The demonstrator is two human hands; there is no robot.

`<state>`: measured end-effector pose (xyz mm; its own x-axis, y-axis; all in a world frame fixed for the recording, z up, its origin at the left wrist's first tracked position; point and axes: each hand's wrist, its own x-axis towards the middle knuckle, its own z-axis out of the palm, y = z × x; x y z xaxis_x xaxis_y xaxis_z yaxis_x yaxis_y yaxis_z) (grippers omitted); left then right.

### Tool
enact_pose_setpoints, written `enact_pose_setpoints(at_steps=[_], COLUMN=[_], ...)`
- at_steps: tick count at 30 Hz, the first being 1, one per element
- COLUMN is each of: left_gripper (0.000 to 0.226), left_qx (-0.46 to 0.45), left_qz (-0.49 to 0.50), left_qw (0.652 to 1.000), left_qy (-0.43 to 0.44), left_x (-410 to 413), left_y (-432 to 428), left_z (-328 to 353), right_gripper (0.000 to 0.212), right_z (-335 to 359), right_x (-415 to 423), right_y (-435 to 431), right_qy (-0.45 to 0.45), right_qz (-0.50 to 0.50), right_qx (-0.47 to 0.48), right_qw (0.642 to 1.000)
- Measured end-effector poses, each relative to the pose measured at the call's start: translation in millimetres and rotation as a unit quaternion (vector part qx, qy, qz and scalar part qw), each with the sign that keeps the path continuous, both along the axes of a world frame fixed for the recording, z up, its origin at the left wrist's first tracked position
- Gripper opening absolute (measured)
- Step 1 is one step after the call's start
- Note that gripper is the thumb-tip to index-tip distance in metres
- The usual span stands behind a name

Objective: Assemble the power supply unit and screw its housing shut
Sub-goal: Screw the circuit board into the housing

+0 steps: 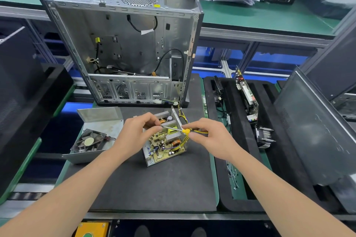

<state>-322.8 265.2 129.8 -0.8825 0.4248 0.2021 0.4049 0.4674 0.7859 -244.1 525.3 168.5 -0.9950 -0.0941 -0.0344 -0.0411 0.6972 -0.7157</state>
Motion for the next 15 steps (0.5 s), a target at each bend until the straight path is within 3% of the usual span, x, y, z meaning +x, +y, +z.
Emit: enact_pose_setpoints(at_steps=[6, 15], left_gripper=[0.009, 0.019], left_qx=[-0.023, -0.03], left_qz=[-0.005, 0.044], left_qw=[1.0, 0.999], left_qy=[0.005, 0.007], left_x=[1, 10], left_y=[-2, -3], left_z=[-7, -9], right_gripper=[0.01, 0.016], right_z=[-7, -21], right_x=[-6, -18], right_y=[2, 9], right_qy=[-0.023, -0.058], right_qz=[-0.055, -0.04], right_qx=[-0.093, -0.145], right_qw=[0.994, 0.987])
